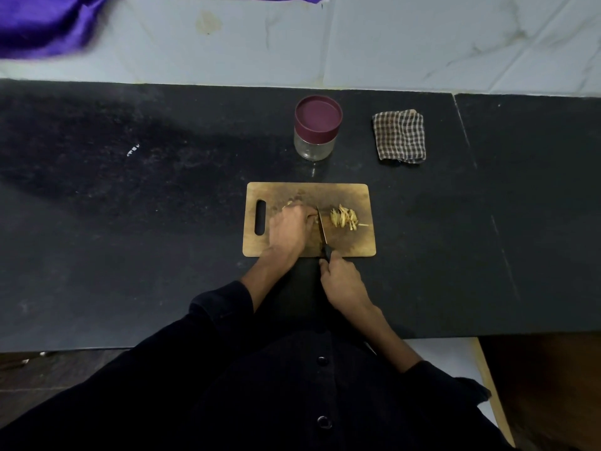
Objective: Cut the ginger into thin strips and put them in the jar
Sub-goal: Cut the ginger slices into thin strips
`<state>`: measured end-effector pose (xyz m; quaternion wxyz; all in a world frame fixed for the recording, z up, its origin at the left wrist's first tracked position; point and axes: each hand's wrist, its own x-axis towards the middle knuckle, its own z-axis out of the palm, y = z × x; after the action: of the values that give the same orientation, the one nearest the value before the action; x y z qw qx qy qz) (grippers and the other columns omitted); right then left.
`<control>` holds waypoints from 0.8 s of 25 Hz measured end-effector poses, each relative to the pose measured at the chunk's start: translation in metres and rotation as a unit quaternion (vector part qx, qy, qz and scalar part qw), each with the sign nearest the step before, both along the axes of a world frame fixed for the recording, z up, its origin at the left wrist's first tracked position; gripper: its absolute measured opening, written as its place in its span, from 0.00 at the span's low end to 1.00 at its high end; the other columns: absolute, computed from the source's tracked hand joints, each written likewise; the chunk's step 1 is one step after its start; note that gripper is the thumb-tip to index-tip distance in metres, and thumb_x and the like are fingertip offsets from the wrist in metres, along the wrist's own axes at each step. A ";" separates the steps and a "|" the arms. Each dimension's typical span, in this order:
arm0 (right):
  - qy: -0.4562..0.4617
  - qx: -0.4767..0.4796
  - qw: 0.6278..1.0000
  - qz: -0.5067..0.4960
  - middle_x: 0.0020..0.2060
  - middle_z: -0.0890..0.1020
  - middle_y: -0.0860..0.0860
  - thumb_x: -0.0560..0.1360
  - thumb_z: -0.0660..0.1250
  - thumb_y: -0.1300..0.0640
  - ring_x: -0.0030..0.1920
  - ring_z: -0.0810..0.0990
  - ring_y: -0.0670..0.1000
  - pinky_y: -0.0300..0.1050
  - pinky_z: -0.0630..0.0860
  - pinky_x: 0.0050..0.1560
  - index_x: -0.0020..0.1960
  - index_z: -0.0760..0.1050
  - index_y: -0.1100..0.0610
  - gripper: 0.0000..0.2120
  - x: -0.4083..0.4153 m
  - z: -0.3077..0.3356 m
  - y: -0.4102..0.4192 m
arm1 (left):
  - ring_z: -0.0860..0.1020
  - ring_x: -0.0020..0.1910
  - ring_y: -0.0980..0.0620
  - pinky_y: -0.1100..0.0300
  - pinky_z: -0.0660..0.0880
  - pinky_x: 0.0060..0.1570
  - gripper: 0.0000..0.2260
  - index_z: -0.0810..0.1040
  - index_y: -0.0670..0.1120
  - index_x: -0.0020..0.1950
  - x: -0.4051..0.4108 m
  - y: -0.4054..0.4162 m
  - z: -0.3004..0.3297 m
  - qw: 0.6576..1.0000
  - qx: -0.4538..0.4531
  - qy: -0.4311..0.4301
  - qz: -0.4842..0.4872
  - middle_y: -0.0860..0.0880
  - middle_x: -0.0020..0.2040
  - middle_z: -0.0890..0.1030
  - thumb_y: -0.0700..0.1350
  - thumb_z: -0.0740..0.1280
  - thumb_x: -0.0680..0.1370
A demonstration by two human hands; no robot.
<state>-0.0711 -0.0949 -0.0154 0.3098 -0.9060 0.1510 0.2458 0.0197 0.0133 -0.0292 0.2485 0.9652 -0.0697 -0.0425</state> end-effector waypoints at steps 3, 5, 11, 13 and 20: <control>-0.012 0.015 0.999 -0.029 0.50 0.79 0.59 0.84 0.54 0.51 0.51 0.80 0.60 0.57 0.78 0.51 0.57 0.70 0.60 0.13 -0.001 -0.001 -0.006 | 0.81 0.52 0.50 0.53 0.77 0.50 0.10 0.82 0.51 0.57 0.000 0.001 0.000 1.000 -0.005 0.001 -0.007 0.50 0.55 0.83 0.44 0.65 0.79; -0.022 0.020 0.998 -0.047 0.48 0.80 0.59 0.84 0.54 0.50 0.48 0.81 0.60 0.61 0.79 0.49 0.56 0.70 0.59 0.13 -0.001 -0.001 -0.008 | 0.80 0.52 0.50 0.52 0.78 0.50 0.09 0.82 0.52 0.56 0.001 0.003 0.000 1.000 -0.008 -0.002 -0.007 0.51 0.54 0.83 0.44 0.66 0.78; -0.033 0.028 0.999 -0.029 0.44 0.80 0.58 0.83 0.54 0.49 0.44 0.82 0.61 0.63 0.80 0.45 0.56 0.69 0.57 0.12 0.009 0.006 -0.004 | 0.80 0.51 0.51 0.51 0.78 0.50 0.07 0.82 0.49 0.54 0.004 0.004 0.001 1.000 -0.023 0.008 -0.011 0.50 0.53 0.82 0.43 0.67 0.78; -0.035 0.023 0.999 -0.018 0.44 0.80 0.58 0.84 0.54 0.49 0.42 0.82 0.62 0.62 0.81 0.44 0.55 0.68 0.57 0.11 0.014 0.007 -0.001 | 0.80 0.50 0.52 0.52 0.79 0.49 0.07 0.82 0.49 0.53 0.004 0.005 0.001 1.000 -0.021 0.010 -0.012 0.50 0.53 0.82 0.43 0.67 0.78; -0.040 0.026 0.999 -0.006 0.41 0.80 0.57 0.84 0.55 0.50 0.38 0.82 0.59 0.62 0.81 0.41 0.53 0.68 0.56 0.10 0.024 0.009 0.001 | 0.80 0.52 0.48 0.49 0.77 0.51 0.09 0.82 0.48 0.55 0.006 0.006 0.001 1.000 -0.005 0.021 -0.022 0.47 0.56 0.81 0.42 0.65 0.79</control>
<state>-0.0468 -0.0942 -0.0063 0.3407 -0.9057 0.1374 0.2115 0.0259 0.0191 -0.0287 0.2541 0.9610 -0.0860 -0.0675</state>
